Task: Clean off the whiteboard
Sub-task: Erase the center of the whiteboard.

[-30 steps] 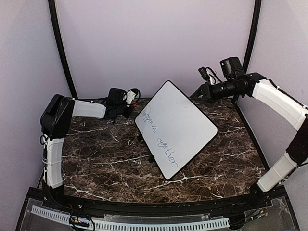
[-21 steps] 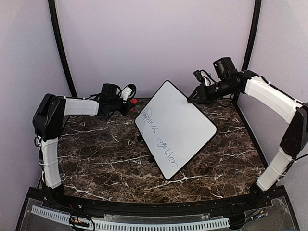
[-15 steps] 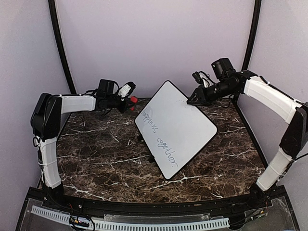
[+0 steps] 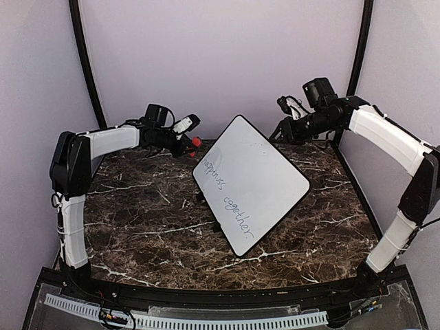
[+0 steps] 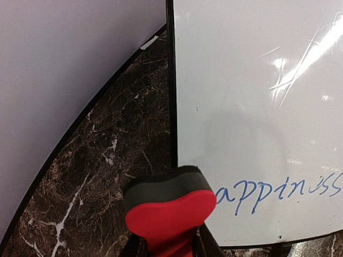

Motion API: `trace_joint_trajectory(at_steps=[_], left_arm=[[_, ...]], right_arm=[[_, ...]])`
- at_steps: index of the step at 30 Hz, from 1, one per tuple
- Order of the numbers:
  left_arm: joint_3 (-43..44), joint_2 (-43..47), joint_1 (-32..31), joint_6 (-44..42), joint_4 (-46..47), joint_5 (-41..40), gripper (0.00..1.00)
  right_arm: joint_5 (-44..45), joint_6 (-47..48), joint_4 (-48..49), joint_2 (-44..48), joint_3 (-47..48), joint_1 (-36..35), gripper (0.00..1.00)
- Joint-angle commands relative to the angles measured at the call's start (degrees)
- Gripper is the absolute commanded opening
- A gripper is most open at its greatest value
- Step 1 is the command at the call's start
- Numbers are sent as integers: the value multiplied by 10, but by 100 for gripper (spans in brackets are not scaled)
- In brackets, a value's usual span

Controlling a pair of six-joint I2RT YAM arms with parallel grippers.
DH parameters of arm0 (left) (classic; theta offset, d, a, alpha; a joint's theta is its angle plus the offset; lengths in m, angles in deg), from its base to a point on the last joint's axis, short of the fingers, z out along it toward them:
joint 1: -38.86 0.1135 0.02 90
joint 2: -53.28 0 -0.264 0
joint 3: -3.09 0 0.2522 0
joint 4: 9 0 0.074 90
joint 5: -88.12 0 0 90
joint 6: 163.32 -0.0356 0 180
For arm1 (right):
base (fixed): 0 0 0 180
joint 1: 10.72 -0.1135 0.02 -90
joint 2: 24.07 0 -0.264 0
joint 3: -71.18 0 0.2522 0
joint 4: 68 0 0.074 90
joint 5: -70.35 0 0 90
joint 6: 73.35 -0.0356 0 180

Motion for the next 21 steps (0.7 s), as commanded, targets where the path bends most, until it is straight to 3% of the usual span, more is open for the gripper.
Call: trace_joint_trajectory(at_steps=[1, 5, 14, 21], left_arm=[[30, -17, -1, -31, -74, 34, 6], [58, -34, -1, -33, -97, 53, 6], [10, -36, -1, 23, 47, 86, 6], [-2, -37, -1, 56, 134, 141, 6]], right_arm=[[-3, 5, -3, -21, 3, 1, 34], [-24, 5, -1, -32, 0, 1, 29], [-59, 2, 24, -29, -26, 0, 0], [-66, -1, 30, -28, -26, 0, 0]])
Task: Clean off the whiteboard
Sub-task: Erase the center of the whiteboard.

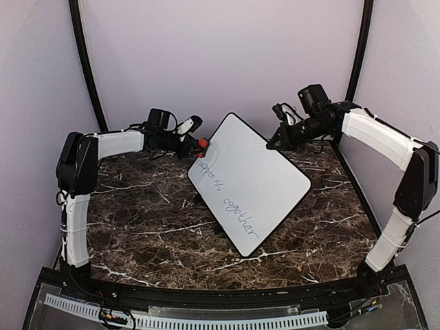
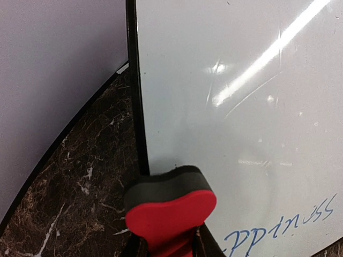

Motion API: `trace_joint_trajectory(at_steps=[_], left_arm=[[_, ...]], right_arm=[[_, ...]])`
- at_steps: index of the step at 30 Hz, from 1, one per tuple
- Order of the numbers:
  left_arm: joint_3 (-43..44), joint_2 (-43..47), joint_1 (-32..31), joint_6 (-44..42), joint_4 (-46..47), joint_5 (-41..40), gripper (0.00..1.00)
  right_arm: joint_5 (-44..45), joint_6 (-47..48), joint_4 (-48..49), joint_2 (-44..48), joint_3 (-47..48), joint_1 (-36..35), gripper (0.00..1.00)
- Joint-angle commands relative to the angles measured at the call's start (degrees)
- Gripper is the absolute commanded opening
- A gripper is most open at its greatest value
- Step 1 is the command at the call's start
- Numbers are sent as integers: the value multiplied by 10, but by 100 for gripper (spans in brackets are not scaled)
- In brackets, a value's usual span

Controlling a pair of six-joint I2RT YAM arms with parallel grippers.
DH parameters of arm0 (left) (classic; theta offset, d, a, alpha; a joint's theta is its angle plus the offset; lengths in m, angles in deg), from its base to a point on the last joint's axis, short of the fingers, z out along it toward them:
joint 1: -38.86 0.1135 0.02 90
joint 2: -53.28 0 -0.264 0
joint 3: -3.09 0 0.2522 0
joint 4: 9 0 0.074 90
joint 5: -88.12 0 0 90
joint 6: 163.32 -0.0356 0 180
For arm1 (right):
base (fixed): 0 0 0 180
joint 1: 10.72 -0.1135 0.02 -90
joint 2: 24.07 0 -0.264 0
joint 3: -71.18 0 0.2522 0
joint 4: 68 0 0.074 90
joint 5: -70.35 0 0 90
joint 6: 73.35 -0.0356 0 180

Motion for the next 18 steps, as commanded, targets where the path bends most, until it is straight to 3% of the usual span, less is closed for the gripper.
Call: trace_joint_trajectory(at_steps=[1, 10, 18], left_arm=[[-9, 6, -1, 30, 81, 56, 6], [-54, 6, -5, 29, 127, 55, 4], [-114, 7, -16, -9, 163, 4, 2]], right_arm=[[-7, 21, 6, 8, -9, -5, 0], [-16, 19, 17, 16, -23, -4, 0], [-20, 19, 19, 19, -25, -5, 0]])
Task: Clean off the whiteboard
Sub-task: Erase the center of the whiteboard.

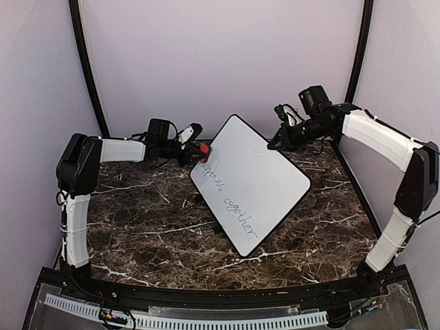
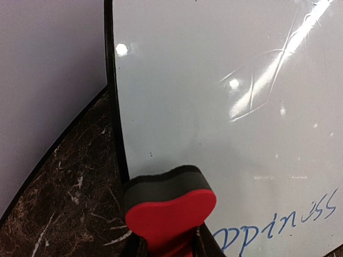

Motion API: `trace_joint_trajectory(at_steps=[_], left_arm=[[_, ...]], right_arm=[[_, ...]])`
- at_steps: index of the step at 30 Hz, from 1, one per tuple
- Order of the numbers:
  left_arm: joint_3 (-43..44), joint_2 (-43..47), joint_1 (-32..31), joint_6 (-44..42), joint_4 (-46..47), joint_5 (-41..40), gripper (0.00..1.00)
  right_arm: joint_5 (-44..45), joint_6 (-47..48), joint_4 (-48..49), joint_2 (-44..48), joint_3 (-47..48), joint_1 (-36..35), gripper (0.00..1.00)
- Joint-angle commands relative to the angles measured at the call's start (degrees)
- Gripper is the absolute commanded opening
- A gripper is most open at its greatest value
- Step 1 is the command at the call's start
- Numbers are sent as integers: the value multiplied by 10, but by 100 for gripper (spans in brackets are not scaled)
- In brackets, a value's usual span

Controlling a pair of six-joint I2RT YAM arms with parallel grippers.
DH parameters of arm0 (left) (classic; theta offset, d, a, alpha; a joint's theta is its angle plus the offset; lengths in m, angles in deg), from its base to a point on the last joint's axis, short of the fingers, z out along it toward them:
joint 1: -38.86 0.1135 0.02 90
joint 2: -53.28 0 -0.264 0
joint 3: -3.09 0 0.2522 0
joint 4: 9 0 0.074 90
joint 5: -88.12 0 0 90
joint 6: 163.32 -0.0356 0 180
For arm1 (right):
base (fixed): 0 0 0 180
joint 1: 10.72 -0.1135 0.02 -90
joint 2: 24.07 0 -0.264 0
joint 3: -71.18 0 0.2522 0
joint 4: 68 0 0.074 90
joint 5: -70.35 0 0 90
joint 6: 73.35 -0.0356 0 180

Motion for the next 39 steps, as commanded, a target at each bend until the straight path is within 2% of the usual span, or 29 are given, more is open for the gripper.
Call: trace_joint_trajectory(at_steps=[1, 6, 14, 39], left_arm=[[-40, 7, -10, -21, 31, -29, 1], [-42, 9, -10, -15, 64, -28, 0], [5, 9, -9, -11, 55, 2, 0], [-43, -28, 28, 7, 52, 39, 0]], right_arm=[[-25, 36, 3, 15, -13, -7, 0], [-27, 37, 4, 18, -17, -7, 0], [-37, 43, 9, 24, -28, -7, 0], [-40, 42, 13, 30, -36, -9, 0]])
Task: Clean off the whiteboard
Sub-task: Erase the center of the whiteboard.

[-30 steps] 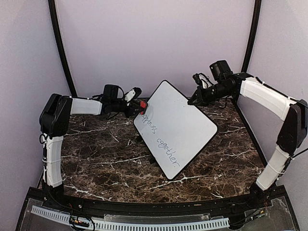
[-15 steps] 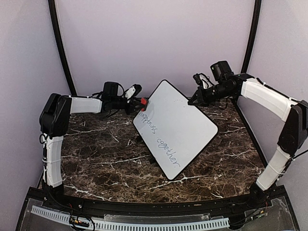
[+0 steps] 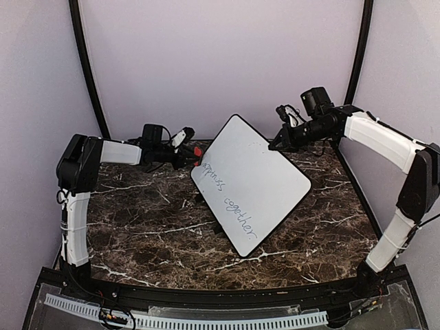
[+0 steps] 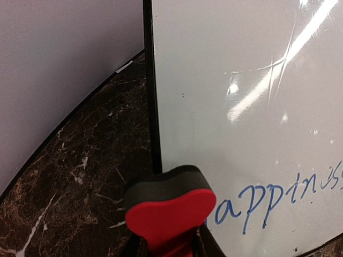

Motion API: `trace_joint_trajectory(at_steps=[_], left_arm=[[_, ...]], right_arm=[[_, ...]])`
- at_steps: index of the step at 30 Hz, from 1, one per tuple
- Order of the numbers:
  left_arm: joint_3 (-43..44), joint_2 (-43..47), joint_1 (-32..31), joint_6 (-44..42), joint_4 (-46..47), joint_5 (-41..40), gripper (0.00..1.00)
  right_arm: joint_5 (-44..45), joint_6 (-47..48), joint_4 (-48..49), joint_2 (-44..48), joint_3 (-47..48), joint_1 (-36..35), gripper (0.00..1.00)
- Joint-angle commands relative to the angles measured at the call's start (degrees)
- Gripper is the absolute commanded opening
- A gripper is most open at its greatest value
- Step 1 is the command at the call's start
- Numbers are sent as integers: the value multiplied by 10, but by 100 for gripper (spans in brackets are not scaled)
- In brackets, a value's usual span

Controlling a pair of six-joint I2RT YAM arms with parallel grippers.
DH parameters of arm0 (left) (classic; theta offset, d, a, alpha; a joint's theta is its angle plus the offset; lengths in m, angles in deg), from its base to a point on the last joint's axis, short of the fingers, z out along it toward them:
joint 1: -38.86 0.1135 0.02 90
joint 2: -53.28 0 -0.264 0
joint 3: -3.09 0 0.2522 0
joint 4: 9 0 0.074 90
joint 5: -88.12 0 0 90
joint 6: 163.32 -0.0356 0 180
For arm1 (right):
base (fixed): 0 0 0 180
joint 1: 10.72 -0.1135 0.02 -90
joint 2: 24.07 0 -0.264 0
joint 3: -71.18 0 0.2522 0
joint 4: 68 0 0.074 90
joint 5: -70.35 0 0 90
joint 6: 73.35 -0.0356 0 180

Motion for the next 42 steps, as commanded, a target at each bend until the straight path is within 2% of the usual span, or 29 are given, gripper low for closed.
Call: trace_joint_trajectory(at_steps=[1, 7, 14, 22, 31, 38, 42], left_arm=[[-5, -11, -5, 9, 3, 8, 0], [41, -1, -11, 53, 13, 36, 0], [48, 18, -41, 58, 24, 10, 0], [2, 18, -41, 50, 33, -59, 0], [-25, 0, -26, 66, 41, -60, 0], [35, -1, -27, 99, 32, -37, 0], [76, 0, -37, 111, 21, -51, 0]], right_arm=[[-39, 49, -2, 16, -14, -11, 0], [-39, 48, -3, 13, -14, -12, 0], [-38, 48, -2, 9, -14, -12, 0], [-40, 48, -1, 6, -12, -12, 0], [-41, 47, 0, 7, -15, -13, 0], [-41, 47, -1, 5, -14, -15, 0], [-39, 47, -2, 3, -11, -16, 0]])
